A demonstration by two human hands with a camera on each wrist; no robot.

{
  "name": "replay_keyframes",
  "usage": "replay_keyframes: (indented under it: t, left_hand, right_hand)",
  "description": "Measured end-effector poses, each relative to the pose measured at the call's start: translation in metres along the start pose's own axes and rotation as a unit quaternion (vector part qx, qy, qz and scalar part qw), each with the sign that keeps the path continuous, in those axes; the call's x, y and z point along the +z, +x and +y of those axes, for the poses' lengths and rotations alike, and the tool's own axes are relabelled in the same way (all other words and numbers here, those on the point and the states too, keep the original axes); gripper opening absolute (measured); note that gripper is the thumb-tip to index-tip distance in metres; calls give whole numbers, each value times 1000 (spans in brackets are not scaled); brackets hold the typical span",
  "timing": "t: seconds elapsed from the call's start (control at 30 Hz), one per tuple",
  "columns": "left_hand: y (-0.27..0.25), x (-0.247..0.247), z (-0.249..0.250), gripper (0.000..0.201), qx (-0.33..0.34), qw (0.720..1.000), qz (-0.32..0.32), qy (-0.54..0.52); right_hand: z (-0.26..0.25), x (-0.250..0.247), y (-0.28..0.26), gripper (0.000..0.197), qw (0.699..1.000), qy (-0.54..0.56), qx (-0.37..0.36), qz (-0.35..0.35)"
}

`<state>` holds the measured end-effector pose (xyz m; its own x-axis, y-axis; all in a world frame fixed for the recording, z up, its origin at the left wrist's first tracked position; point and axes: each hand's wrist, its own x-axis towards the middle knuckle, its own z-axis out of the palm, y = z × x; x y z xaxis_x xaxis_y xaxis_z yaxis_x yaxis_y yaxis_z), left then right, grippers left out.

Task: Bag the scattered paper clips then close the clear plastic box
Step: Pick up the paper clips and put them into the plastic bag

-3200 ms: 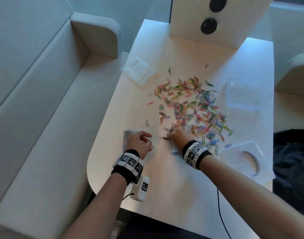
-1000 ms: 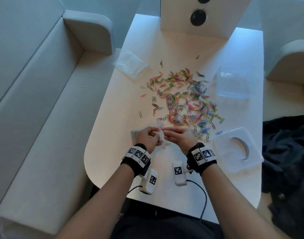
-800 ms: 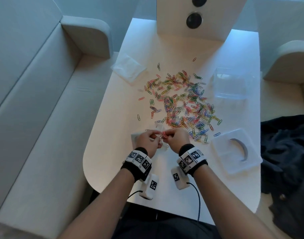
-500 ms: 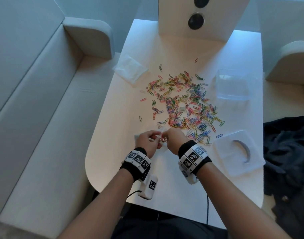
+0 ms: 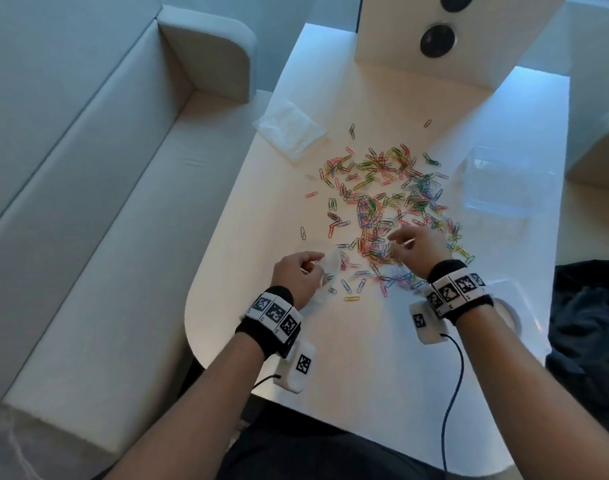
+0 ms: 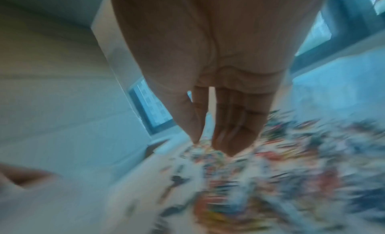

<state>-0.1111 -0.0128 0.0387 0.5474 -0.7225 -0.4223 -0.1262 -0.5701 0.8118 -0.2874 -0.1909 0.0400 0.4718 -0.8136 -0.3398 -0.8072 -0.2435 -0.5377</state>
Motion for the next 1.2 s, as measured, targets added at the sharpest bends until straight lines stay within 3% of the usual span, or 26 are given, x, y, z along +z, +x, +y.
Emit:
replay_keyframes:
  t: [0.1,0.17,0.23,0.3,0.47,0.57,0.63,0.7,0.8,0.83,0.9,1.0,1.07,1.13,1.2]
  left_hand:
    - [3,-29,-6,22,4,1000,17,-3]
    - [5,-50,-14,19,4,999,41,-25]
    - [6,-65,-20,19,10,997,69,-45]
    - [4,-71,-22,16,18,996,79,-46]
    - [-3,-57,-18,15,28,996,62,-49]
    - [-7,-39,-19,13,24,998,44,-46]
    - [-9,-29,-21,15,23,998,29,-41]
    - [-10,-19,-22,19,24,999,14,-32]
    - [-10,-8,-21,19,23,999,6,-24]
    - [-10,-5,-19,18,23,999,5,-22]
    - [-8,2,-16,17,20,1000,3,-18]
    - [-4,10,-13,19,14,1000,2,-17]
    - [-1,16,-11,20,4,1000,-1,-16]
    - [0,21,-9,19,-3,1000,-5,-15]
    - [-1,26,-6,19,-8,1000,-9,-15]
  right_hand:
    - [33,9,7,70,975,-159,140,-66]
    - [43,19,-1,94,970,-169,158,-68]
    - [46,31,-9,102,973,-181,136,-46]
    - [46,44,-12,95,974,-198,104,-35]
    - [38,62,-4,55,974,-219,52,31]
    - [37,60,3,26,976,-201,-17,87]
    - [41,54,9,19,980,-171,-39,95]
    - [46,45,13,20,988,-109,-31,104]
    - [53,29,11,18,985,69,83,136]
    - [57,25,9,20,970,150,127,146]
    - [60,18,0,22,909,336,187,161]
    - [55,12,-20,27,773,590,194,128]
    - [45,13,-33,29,703,683,183,73]
    - [33,16,-45,34,668,724,171,22]
    - [19,21,-52,38,654,739,161,-16]
